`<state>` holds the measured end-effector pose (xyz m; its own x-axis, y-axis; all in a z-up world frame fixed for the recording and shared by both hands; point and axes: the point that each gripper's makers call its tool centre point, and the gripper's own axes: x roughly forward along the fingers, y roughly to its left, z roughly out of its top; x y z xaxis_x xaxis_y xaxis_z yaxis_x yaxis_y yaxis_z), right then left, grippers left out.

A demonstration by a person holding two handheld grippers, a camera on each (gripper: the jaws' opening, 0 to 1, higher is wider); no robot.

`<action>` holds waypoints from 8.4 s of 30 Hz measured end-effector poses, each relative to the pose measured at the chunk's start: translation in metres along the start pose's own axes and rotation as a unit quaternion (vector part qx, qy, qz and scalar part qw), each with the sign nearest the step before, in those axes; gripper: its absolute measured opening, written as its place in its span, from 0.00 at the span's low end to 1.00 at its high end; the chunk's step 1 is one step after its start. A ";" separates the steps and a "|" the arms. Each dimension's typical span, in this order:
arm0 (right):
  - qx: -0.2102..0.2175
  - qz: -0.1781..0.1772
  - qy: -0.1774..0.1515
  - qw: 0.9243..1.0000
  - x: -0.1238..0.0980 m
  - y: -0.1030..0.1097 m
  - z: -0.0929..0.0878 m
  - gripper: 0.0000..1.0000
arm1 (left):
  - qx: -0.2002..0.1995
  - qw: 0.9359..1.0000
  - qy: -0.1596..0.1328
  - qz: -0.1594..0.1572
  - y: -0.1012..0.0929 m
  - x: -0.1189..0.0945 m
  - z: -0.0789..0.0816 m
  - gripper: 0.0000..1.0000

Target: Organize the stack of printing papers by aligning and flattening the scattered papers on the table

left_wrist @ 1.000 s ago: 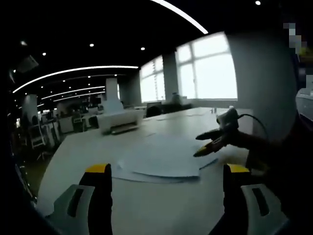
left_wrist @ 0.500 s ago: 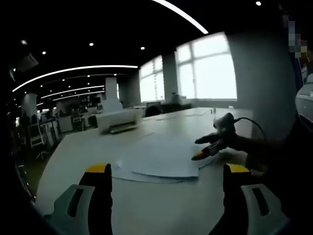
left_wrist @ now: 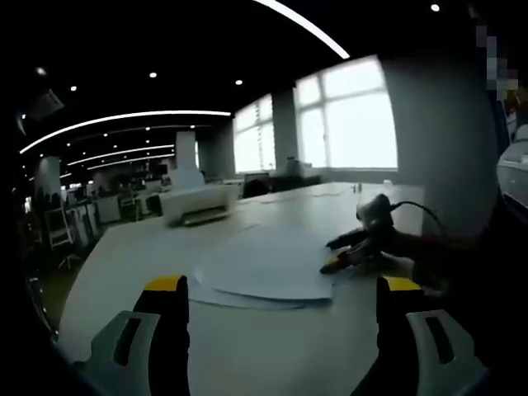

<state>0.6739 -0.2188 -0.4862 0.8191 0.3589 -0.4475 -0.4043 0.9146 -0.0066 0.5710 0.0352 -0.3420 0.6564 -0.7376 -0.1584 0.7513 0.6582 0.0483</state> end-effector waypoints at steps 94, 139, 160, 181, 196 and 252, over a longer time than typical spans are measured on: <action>-0.017 -0.012 -0.025 0.999 -0.009 -0.012 0.014 0.00 | 0.004 1.000 -0.014 -0.003 0.004 -0.007 0.007 0.97; -0.070 -0.051 -0.087 0.992 -0.051 -0.047 0.112 0.00 | 0.047 0.999 -0.007 0.002 0.049 0.017 -0.004 0.97; -0.054 -0.038 -0.127 0.990 -0.068 -0.033 0.136 0.00 | 0.053 0.998 -0.019 0.005 0.043 0.007 0.007 0.97; -0.057 -0.044 -0.141 0.987 -0.078 -0.036 0.141 0.00 | 0.055 0.998 -0.007 0.003 0.040 0.006 0.005 0.97; -0.064 -0.042 -0.150 0.986 -0.088 -0.030 0.148 0.00 | 0.046 0.999 -0.027 -0.002 0.038 0.007 0.011 0.97; -0.145 -0.059 -0.164 0.974 -0.095 -0.017 0.211 0.00 | 0.013 0.999 -0.030 0.011 0.063 0.006 0.000 0.97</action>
<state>0.6890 -0.2290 -0.2552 0.9337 0.3376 -0.1192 -0.3580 0.8792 -0.3145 0.6225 0.0724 -0.3399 0.6746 -0.7318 -0.0971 0.7382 0.6701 0.0777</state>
